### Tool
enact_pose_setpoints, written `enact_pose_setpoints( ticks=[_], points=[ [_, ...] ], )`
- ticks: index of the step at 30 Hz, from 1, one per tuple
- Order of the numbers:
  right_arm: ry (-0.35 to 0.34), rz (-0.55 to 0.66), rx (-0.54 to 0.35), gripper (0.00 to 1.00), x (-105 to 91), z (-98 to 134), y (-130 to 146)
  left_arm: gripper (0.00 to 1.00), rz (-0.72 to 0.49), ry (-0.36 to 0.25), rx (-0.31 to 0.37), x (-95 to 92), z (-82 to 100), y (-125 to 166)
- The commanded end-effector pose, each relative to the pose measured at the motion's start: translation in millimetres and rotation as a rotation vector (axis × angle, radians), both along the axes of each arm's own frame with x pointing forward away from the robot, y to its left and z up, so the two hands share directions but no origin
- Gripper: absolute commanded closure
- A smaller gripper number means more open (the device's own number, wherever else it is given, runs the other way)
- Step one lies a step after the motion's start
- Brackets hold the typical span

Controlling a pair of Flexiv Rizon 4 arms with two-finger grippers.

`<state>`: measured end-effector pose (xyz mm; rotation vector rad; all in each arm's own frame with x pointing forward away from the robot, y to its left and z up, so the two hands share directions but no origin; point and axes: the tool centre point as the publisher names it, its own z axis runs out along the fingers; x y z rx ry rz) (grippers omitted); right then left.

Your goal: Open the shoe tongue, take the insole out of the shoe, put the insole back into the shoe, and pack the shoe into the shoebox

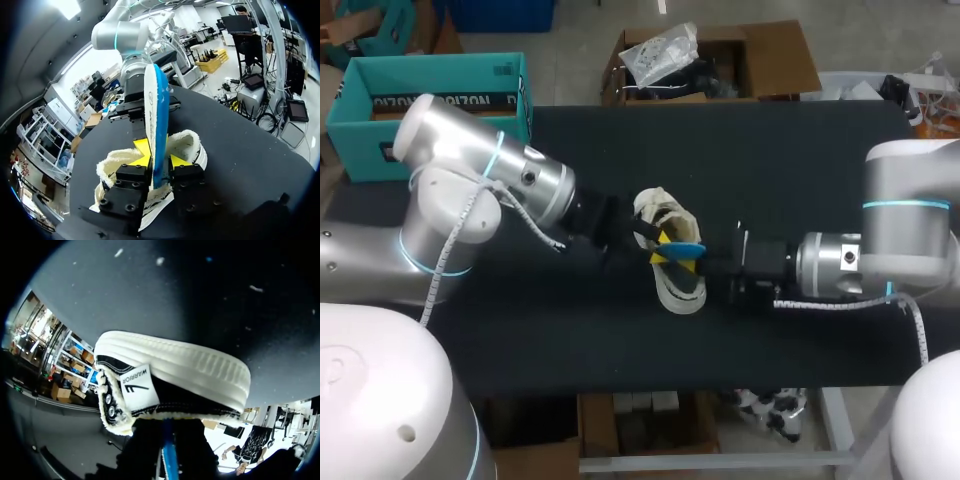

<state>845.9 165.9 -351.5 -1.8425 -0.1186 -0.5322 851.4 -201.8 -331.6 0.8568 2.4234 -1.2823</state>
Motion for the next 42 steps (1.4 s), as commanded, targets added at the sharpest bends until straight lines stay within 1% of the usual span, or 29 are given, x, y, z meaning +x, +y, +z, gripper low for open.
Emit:
enact_pose_setpoints(
  ticks=[1, 3, 4, 5, 6, 7, 8, 9, 10, 12, 13, 14, 16, 22, 28, 29, 31, 32, 35, 36, 38, 39, 42],
  points=[
    [-0.001, 0.005, 0.007, 1.0, 1.8, -2.8, -2.8, 1.0, 0.005, -0.01, -0.003, -4.5, -0.4, -1.7],
    [0.0, 0.012, 0.012, 1.0, 1.5, -2.7, -2.3, 1.0, 0.006, -0.017, 0.002, -3.3, -1.0, -2.9],
    [0.0, 0.013, 0.013, 0.83, -0.8, -1.2, -1.5, 1.0, 0.006, -0.016, 0.003, -2.4, -1.4, -2.8],
    [-0.003, 0.014, 0.013, 0.63, -4.2, 1.2, -1.2, 1.0, 0.007, -0.016, 0.004, -1.4, -1.9, -2.5],
    [-0.01, 0.01, 0.01, 0.51, -8.4, 3.7, -1.1, 1.0, 0.008, -0.015, 0.005, -0.8, -2.2, -1.7],
    [-0.019, 0.005, 0.003, 0.35, -12.3, 6.5, -0.7, 1.0, 0.009, -0.014, 0.005, -0.5, -2.4, -0.9],
    [-0.029, 0.001, -0.004, 0.31, -17.4, 10.9, -0.1, 1.0, 0.01, -0.014, 0.006, -0.4, -2.6, -0.1],
    [-0.035, -0.004, -0.014, 0.33, -21.5, 14.7, 0.8, 1.0, 0.011, -0.014, 0.006, -0.2, -2.8, 0.8],
    [-0.037, -0.008, -0.025, 0.39, -24.7, 17.7, 1.6, 1.0, 0.012, -0.014, 0.006, -0.8, -3.3, 1.9],
    [-0.05, -0.012, -0.04, 0.62, -30.5, 23.5, 3.6, 1.0, 0.015, -0.012, 0.004, -1.1, -3.7, 3.3],
    [-0.051, -0.015, -0.048, 0.72, -32.0, 25.4, 4.5, 1.0, 0.015, -0.012, 0.004, -0.2, -3.7, 3.6],
    [-0.053, -0.015, -0.051, 0.78, -32.9, 27.0, 5.2, 1.0, 0.016, -0.01, 0.003, -0.1, -3.7, 3.7],
    [-0.056, -0.017, -0.059, 1.0, -33.4, 28.6, 5.9, 1.0, 0.017, -0.009, 0.001, 0.0, -4.2, 3.7],
    [-0.055, -0.023, -0.069, 1.0, -29.0, 26.9, 6.8, 1.0, 0.018, -0.014, 0.003, -1.8, -6.5, 2.6],
    [-0.056, -0.026, -0.12, 1.0, -24.7, 31.1, 11.1, 1.0, 0.012, -0.027, -0.001, -4.2, -1.8, 3.6],
    [-0.066, -0.018, -0.122, 1.0, -24.0, 31.6, 10.8, 1.0, 0.011, -0.03, 0.0, -3.9, -1.2, 3.7],
    [-0.076, -0.011, -0.127, 1.0, -22.5, 31.4, 9.4, 0.96, 0.013, -0.035, 0.002, -3.8, -0.6, 3.9],
    [-0.084, -0.006, -0.124, 1.0, -21.4, 30.6, 8.6, 0.96, 0.014, -0.036, 0.003, -3.7, -0.4, 4.1],
    [-0.096, 0.001, -0.134, 1.0, -18.5, 28.5, 7.8, 0.87, 0.017, -0.042, 0.013, -3.1, 0.2, 4.4],
    [-0.102, 0.005, -0.138, 1.0, -17.5, 27.8, 7.5, 0.82, 0.019, -0.044, 0.015, -2.9, 0.3, 4.5],
    [-0.108, 0.006, -0.148, 1.0, -16.4, 26.8, 6.3, 0.85, 0.024, -0.052, 0.022, -3.8, -1.3, 4.5],
    [-0.11, 0.007, -0.152, 1.0, -15.9, 25.9, 5.9, 1.0, 0.026, -0.056, 0.025, -4.3, -1.9, 4.6],
    [-0.118, 0.007, -0.162, 1.0, -14.3, 22.0, 4.4, 1.0, 0.037, -0.07, 0.036, -2.5, -3.5, 4.7]
  ],
)
